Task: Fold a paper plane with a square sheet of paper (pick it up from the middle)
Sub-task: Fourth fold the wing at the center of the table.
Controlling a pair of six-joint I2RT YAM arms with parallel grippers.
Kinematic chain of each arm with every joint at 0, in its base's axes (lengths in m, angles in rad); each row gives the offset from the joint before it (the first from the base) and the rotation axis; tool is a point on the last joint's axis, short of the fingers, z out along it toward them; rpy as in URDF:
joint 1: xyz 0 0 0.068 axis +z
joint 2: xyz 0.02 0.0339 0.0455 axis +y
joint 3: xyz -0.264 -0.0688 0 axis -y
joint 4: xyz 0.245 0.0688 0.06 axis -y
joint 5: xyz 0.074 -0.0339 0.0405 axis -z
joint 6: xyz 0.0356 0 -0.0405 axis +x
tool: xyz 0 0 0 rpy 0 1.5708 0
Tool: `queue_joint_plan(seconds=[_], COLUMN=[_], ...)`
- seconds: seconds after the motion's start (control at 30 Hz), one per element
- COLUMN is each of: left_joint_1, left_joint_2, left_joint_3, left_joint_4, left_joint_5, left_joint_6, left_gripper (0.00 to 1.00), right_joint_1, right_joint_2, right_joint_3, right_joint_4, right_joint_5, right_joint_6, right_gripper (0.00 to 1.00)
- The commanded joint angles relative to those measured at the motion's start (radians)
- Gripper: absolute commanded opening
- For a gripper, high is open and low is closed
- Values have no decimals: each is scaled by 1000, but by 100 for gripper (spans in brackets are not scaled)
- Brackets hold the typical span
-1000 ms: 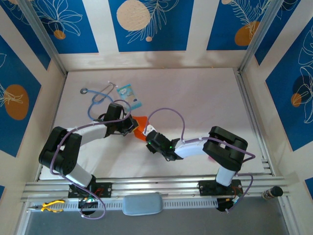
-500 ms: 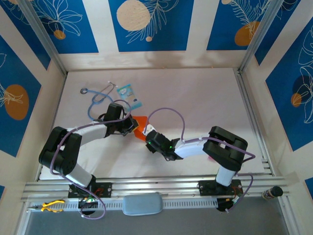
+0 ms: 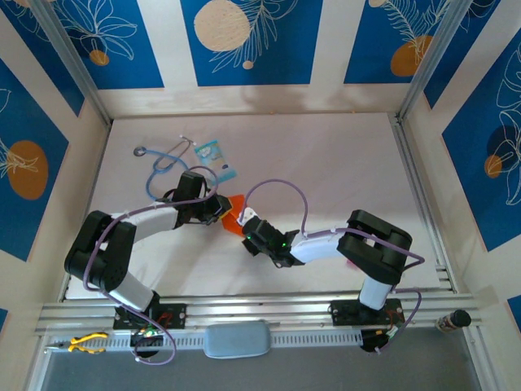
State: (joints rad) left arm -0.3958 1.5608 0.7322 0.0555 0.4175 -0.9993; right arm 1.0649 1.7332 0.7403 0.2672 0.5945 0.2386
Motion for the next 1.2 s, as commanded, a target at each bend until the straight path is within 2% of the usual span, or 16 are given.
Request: queue_joint_plan(seconds=[0.0,0.13,0.37,0.7,0.8,0.97,1.17], left_joint_1=[10,11,12,14,14,15,21], left_joint_2=[-40,-63,-112,-115,-111,-89,-45], left_joint_3=[22,29,27,27,29,38,53], left_joint_4=[-45,-79,-123,-117,-112,-104,-88], left_joint_5=[-6,-29,-77,-75,-69,-48,-23], left_joint_6=[14,31,53,57,61,65,55], left_gripper=[29,38,44,46,50,56,59], right_joint_1=[-7,-12,-52,-158,-179,-182,-148], right_joint_2=[21,32,14,-11,-12,-22,-34], right_joint_3=[25,24,-9,-59,-58,-47,-21], right_joint_4=[-5,2,45,159,171,142,62], right_joint_5=[-34,-58,-161,-476,-534,-525,-414], right_joint_6=[56,104,188,316,338,307,201], right_gripper=[10,9,7,7,7,7,9])
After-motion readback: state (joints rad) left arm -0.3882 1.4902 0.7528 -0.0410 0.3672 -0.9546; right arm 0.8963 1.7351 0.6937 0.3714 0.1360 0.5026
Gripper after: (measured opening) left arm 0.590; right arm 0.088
